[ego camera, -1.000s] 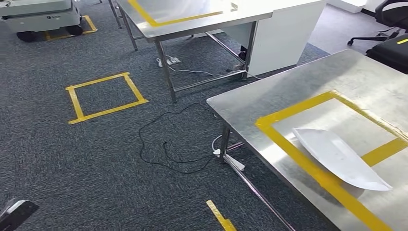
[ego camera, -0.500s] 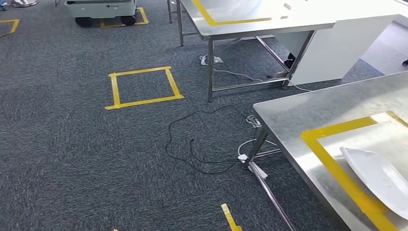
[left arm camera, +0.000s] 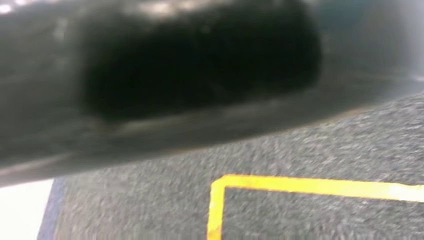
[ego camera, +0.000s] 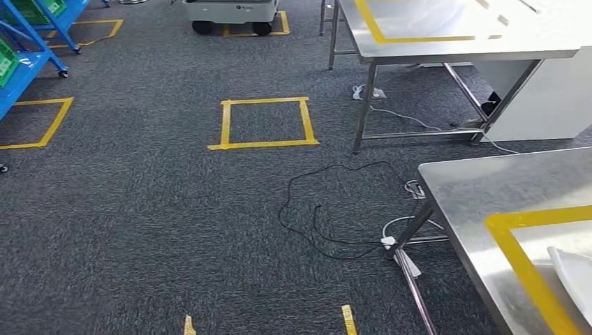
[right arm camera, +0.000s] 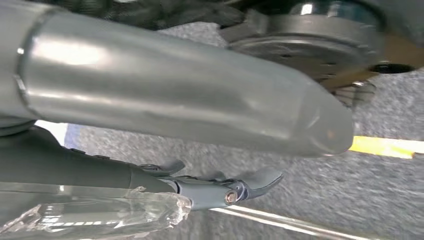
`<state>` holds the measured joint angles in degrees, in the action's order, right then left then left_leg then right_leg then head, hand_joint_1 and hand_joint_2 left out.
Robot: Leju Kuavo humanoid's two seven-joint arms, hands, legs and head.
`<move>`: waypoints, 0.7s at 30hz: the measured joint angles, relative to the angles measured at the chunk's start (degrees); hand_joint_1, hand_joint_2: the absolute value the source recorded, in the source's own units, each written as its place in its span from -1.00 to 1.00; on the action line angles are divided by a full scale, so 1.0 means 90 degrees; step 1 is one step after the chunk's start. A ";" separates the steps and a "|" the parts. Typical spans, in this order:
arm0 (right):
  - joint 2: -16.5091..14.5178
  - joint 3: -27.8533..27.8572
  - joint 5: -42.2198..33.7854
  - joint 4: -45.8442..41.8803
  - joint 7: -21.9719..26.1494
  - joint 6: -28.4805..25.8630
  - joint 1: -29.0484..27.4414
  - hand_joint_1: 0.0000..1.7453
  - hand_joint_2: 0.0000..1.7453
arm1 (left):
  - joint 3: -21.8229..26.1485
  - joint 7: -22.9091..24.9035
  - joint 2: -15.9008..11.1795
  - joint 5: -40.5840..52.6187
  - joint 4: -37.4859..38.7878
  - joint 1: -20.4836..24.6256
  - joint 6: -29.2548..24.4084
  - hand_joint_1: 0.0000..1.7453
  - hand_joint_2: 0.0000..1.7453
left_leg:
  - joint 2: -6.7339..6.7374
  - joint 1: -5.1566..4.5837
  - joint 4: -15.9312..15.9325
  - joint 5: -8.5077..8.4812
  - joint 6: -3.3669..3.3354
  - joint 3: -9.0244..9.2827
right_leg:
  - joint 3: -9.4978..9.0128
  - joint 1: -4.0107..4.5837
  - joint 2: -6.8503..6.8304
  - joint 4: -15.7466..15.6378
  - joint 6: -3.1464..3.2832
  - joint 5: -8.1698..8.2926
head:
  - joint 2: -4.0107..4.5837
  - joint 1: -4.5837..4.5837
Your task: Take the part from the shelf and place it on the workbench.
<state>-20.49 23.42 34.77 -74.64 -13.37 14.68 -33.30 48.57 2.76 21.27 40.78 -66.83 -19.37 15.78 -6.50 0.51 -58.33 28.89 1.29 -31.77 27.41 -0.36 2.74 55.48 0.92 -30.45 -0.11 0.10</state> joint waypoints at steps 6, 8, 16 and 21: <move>-0.0002 -0.0016 -0.0099 -0.0015 0.0053 -0.0077 -0.0040 -1.00 -1.00 | -0.0617 0.0087 -0.0002 -0.0575 0.0043 -0.0167 -0.0181 -1.00 -1.00 | 0.0693 0.0042 -0.1474 0.0690 0.0132 -0.0619 | -0.0017 0.0033 -0.0698 -0.0045 0.0057 -0.0039 | 0.0001 -0.0045; -0.0002 -0.0024 -0.0118 -0.0015 0.0058 -0.0080 -0.0033 -1.00 -1.00 | -0.0812 0.0123 -0.0004 -0.0590 0.0046 -0.0255 -0.0243 -1.00 -1.00 | 0.0863 0.0052 -0.0669 0.0273 0.0129 -0.0135 | -0.0066 0.0036 -0.0868 -0.0044 0.0023 -0.0074 | 0.0001 -0.0049; -0.0002 -0.0074 -0.0202 -0.0046 0.0093 -0.0081 0.0026 -1.00 -1.00 | -0.1387 0.0123 -0.0001 -0.0637 0.0041 -0.0474 -0.0440 -1.00 -1.00 | 0.0879 0.0011 0.0310 -0.0063 -0.0183 0.0340 | -0.0074 0.0027 -0.0794 0.0368 -0.0248 -0.0465 | 0.0001 0.0030; -0.0002 -0.0083 -0.0226 -0.0037 0.0167 -0.0025 0.0018 -1.00 -1.00 | -0.1769 -0.0336 -0.0014 0.0217 0.0016 -0.0581 -0.0358 -1.00 -1.00 | 0.0458 0.0008 0.0307 -0.0089 -0.0228 0.0304 | 0.0784 -0.0013 -0.0307 0.1945 -0.0285 -0.0924 | 0.0001 0.0060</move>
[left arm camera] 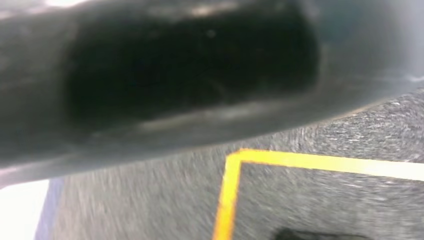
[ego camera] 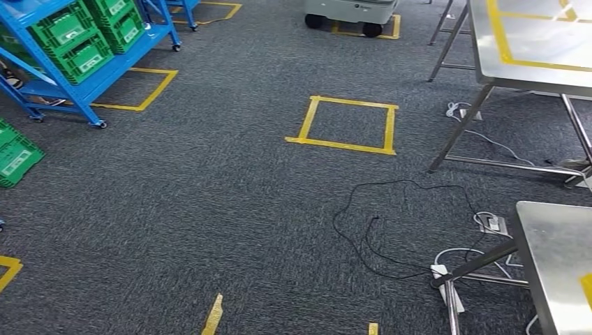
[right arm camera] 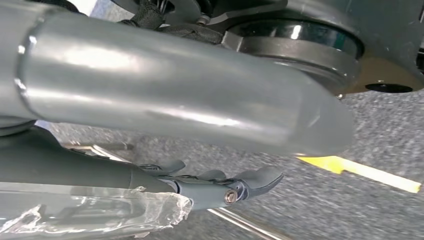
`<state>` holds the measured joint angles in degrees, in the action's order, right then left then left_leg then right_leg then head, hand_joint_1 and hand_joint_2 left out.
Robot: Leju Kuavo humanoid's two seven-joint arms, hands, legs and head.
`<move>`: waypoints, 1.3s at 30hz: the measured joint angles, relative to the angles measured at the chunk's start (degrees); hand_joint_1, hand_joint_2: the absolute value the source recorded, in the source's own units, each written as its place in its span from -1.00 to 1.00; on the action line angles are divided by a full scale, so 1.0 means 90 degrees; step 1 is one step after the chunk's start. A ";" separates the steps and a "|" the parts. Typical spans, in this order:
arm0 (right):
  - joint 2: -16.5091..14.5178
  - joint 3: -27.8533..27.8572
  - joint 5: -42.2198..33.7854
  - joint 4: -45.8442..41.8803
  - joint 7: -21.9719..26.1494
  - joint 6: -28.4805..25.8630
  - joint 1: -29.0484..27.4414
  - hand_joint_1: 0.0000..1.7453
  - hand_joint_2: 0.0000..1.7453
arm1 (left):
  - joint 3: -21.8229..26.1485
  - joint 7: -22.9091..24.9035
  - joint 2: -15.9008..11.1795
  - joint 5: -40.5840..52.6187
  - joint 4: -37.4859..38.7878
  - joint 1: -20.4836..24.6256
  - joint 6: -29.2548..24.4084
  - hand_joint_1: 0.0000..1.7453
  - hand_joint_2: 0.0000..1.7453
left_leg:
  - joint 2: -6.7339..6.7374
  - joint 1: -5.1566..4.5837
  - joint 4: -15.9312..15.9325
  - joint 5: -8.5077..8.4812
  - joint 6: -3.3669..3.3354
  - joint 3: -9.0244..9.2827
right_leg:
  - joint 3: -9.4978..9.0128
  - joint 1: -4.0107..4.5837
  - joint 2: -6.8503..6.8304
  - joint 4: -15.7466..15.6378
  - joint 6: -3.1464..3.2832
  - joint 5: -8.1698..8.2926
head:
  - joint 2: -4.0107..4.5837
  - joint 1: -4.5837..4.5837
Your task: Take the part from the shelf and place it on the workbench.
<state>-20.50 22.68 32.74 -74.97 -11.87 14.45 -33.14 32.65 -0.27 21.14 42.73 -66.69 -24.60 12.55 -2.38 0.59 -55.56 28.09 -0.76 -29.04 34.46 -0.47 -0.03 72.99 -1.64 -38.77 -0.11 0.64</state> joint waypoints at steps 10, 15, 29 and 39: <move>0.0015 0.0082 0.1649 0.0105 0.0707 0.0582 0.0172 -1.00 -1.00 | -0.0816 -0.1692 -0.0411 0.2814 0.0268 0.0009 -0.0480 -1.00 -1.00 | -0.0282 0.0015 -0.0340 0.0186 0.0300 -0.0212 | -0.0728 -0.0056 0.0209 -0.1869 0.0232 0.0933 | -0.0001 -0.0048; 0.0057 0.0168 0.2453 0.0310 0.1131 0.0740 0.0278 -1.00 -1.00 | -0.1301 -0.1894 -0.0756 0.3279 0.0570 0.0099 -0.0790 -1.00 -1.00 | 0.0219 0.0008 -0.1897 0.0866 0.0352 -0.0913 | -0.0694 0.0008 -0.0326 -0.1883 0.0311 0.0907 | 0.0000 -0.0112; 0.0287 0.0598 0.4449 0.1389 0.2267 0.0778 0.0972 -1.00 -1.00 | -0.5065 -0.0735 -0.2919 0.1515 0.1166 0.0219 -0.1967 -1.00 -1.00 | 0.0177 -0.0044 -0.0008 -0.0038 -0.0024 -0.0037 | -0.0038 0.0019 -0.0033 -0.0168 0.0034 -0.0045 | 0.0000 -0.0056; 0.0302 0.0901 0.4803 0.1631 0.2534 0.0794 0.1155 -1.00 -1.00 | -0.7673 0.0081 -0.3928 -0.0401 0.1390 0.0660 -0.2951 -1.00 -1.00 | -0.0505 0.0001 -0.0101 -0.0024 0.0240 -0.0132 | -0.0628 -0.0021 0.0308 -0.1763 0.0208 0.0969 | 0.0000 -0.0059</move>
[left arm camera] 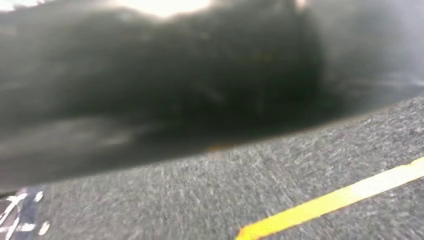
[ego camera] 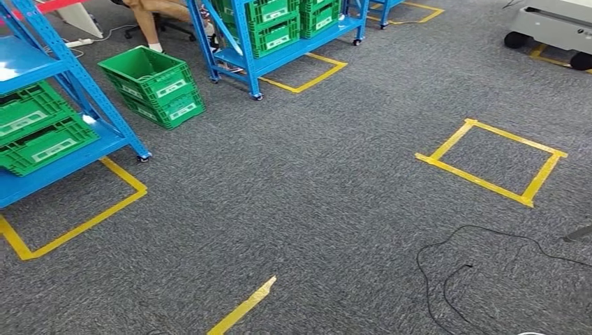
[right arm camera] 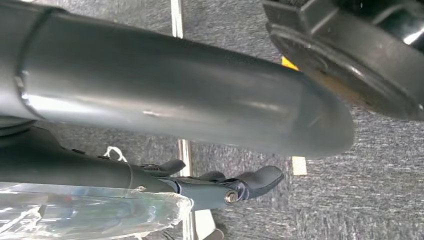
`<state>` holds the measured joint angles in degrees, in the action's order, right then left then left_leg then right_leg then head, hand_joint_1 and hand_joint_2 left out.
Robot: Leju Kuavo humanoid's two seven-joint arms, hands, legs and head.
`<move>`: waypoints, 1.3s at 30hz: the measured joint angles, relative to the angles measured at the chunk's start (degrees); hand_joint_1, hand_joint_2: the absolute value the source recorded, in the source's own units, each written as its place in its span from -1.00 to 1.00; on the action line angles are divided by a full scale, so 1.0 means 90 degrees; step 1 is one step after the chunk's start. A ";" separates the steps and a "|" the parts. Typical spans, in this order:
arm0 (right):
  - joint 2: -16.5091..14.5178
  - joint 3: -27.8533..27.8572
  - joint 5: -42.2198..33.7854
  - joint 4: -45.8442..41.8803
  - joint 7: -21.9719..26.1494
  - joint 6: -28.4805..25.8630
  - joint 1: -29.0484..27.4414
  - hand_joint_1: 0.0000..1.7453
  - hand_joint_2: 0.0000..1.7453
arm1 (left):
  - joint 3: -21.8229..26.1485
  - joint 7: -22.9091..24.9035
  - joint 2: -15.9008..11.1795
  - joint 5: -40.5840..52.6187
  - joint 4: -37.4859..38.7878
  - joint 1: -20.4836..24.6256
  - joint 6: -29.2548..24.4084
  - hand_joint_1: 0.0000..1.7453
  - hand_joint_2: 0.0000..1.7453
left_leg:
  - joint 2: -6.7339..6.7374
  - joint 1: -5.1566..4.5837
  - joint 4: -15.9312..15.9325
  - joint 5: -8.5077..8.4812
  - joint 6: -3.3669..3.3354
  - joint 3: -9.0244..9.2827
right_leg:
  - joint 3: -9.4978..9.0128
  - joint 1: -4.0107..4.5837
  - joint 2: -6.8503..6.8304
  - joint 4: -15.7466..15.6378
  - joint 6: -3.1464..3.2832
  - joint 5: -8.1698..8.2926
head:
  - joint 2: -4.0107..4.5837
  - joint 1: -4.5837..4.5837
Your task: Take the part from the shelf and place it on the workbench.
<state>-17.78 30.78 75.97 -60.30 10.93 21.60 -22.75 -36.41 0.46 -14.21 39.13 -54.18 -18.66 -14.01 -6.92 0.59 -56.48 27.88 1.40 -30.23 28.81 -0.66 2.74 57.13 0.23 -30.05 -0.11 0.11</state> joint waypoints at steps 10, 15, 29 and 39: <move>-0.0187 -0.0061 -0.2089 -0.0403 -0.1066 0.0070 -0.0439 -1.00 -1.00 | -0.1171 0.1148 -0.0389 -0.4109 -0.0627 -0.0063 -0.2018 -1.00 -1.00 | 0.1049 -0.0041 -0.0674 0.0200 0.0034 -0.0230 | -0.0082 0.0090 -0.0897 -0.0034 0.0117 -0.0139 | 0.0000 -0.0090; -0.0227 -0.0318 -0.2344 -0.0757 -0.1268 0.0095 -0.0664 -1.00 -1.00 | -0.1169 0.1165 -0.0459 -0.4571 -0.1049 -0.0255 -0.2127 -1.00 -1.00 | 0.1150 -0.0114 -0.0024 0.0036 -0.0147 0.0047 | -0.0237 0.0120 -0.1171 -0.0035 -0.0034 -0.0243 | 0.0000 -0.0081; -0.0243 -0.0455 -0.2580 -0.1037 -0.1371 0.0059 -0.0883 -1.00 -1.00 | -0.1240 0.1220 -0.0510 -0.4930 -0.1356 -0.0376 -0.2316 -1.00 -1.00 | -0.0083 -0.0039 0.0001 -0.0016 -0.0084 0.0022 | 0.0059 0.0009 0.0182 0.0032 -0.0081 -0.0016 | 0.0000 -0.0022; -0.0262 -0.0457 -0.2610 -0.1079 -0.1358 -0.0022 -0.0906 -1.00 -1.00 | -0.1377 0.1150 -0.0533 -0.5123 -0.1360 -0.0303 -0.2405 -1.00 -1.00 | 0.0789 -0.0003 -0.1351 0.0478 0.0105 -0.0613 | -0.0007 0.0020 -0.0767 -0.0029 0.0082 -0.0074 | 0.0000 -0.0101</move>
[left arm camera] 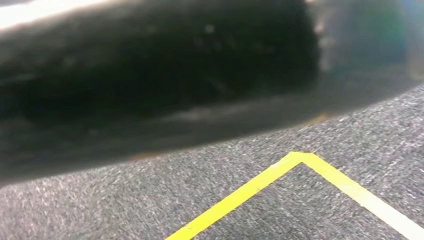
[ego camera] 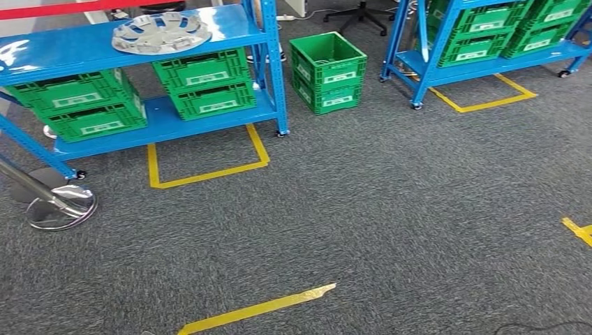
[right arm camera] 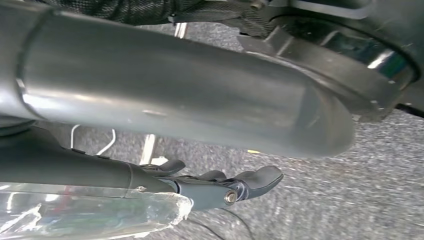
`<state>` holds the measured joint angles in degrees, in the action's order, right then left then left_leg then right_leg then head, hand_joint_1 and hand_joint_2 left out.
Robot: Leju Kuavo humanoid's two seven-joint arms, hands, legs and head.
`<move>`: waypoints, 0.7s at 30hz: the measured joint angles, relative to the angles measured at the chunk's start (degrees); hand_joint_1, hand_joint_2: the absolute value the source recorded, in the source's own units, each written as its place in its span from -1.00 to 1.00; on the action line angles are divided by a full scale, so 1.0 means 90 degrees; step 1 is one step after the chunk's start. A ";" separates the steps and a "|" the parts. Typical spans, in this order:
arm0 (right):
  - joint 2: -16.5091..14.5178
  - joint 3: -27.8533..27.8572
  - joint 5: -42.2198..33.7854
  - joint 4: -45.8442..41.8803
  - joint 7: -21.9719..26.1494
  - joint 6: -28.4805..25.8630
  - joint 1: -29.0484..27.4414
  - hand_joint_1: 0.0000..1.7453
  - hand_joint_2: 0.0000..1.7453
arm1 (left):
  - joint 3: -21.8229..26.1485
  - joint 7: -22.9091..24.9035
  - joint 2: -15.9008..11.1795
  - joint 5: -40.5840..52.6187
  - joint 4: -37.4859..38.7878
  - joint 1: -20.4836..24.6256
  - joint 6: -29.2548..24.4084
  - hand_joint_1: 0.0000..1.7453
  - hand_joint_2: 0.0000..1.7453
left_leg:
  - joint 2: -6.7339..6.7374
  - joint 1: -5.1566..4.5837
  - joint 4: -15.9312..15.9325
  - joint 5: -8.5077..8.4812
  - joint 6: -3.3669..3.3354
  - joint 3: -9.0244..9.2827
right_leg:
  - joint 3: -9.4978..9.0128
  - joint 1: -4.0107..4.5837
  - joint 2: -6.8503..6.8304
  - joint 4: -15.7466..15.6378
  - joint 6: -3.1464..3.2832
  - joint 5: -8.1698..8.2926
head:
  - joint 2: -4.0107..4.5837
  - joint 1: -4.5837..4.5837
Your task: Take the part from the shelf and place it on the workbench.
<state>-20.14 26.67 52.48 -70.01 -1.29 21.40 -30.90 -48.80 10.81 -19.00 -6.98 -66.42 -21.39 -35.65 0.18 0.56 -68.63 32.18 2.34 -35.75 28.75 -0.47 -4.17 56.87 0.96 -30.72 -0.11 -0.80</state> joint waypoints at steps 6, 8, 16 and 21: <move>-0.0004 -0.0005 -0.0001 -0.0008 0.0012 0.0000 0.0028 -1.00 -1.00 | -0.0057 -0.0007 -0.0014 -0.0020 0.0001 0.0016 -0.0024 -1.00 -1.00 | 0.0290 -0.0079 0.1307 -0.0441 -0.0209 0.0660 | -0.0194 0.0048 -0.0380 -0.0011 -0.0182 -0.0119 | 0.0000 0.0020; -0.0004 -0.0008 0.0000 -0.0016 0.0015 -0.0001 0.0041 -1.00 -1.00 | -0.0076 -0.0008 -0.0015 -0.0025 0.0002 0.0002 -0.0029 -1.00 -1.00 | 0.0160 -0.0052 0.1361 -0.0482 -0.0289 0.0678 | -0.0189 0.0033 -0.0207 0.0112 -0.0252 -0.0238 | -0.0001 0.0035; -0.0004 -0.0015 0.0012 -0.0027 0.0025 0.0004 0.0016 -1.00 -1.00 | -0.0143 -0.0032 -0.0001 -0.0129 0.0002 0.0079 -0.0095 -1.00 -1.00 | -0.0530 -0.0018 0.1379 -0.0488 -0.0344 0.0720 | 0.0483 -0.0027 0.0615 0.1034 -0.0311 -0.0223 | 0.0000 0.0099; -0.0004 -0.0015 0.0013 -0.0028 0.0027 0.0000 0.0009 -1.00 -1.00 | -0.0258 -0.0068 -0.0019 -0.0212 0.0002 0.0142 -0.0140 -1.00 -1.00 | -0.0958 0.0021 0.1344 -0.0495 -0.0158 0.0613 | 0.0061 -0.0052 0.1058 0.0049 -0.0190 0.0092 | -0.0001 0.0098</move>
<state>-20.17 26.54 52.59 -70.26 -1.05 21.40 -30.81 -51.12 10.20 -19.17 -8.88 -66.40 -20.11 -36.91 -8.44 0.75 -56.54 27.72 0.92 -30.23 29.30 -0.94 5.35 57.31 -0.74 -29.89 -0.12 0.09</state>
